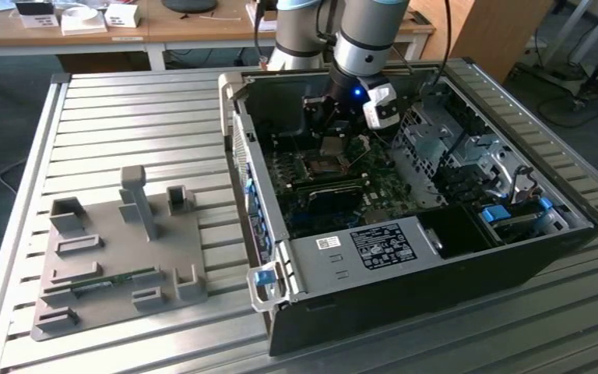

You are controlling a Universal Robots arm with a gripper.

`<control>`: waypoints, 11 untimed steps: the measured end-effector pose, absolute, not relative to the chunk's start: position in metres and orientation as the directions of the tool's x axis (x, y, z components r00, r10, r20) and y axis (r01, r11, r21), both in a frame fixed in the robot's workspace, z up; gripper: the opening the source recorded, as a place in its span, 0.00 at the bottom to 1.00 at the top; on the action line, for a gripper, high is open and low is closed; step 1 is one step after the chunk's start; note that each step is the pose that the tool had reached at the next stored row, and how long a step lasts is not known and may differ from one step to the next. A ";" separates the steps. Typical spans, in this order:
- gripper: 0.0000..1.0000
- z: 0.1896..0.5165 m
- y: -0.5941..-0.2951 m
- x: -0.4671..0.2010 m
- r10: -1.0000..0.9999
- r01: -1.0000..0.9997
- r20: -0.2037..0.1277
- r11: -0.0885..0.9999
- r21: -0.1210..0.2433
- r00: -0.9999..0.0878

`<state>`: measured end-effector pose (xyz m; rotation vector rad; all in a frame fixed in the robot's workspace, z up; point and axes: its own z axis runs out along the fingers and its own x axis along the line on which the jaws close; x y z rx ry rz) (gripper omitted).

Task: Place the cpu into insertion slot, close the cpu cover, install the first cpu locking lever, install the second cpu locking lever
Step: 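Place the cpu into insertion slot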

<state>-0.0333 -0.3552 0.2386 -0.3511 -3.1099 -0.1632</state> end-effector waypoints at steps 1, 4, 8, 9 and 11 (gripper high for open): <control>0.54 0.239 -0.355 -0.033 0.222 0.223 0.019 0.969 0.102 -0.975; 0.54 0.239 -0.355 -0.033 0.223 0.223 0.019 0.969 0.102 -0.975; 0.54 0.239 -0.355 -0.033 0.223 0.224 0.019 0.969 0.103 -0.975; 0.54 0.239 -0.355 -0.033 0.223 0.224 0.019 0.969 0.102 -0.975; 0.54 0.239 -0.355 -0.033 0.225 0.226 0.019 0.969 0.102 -0.974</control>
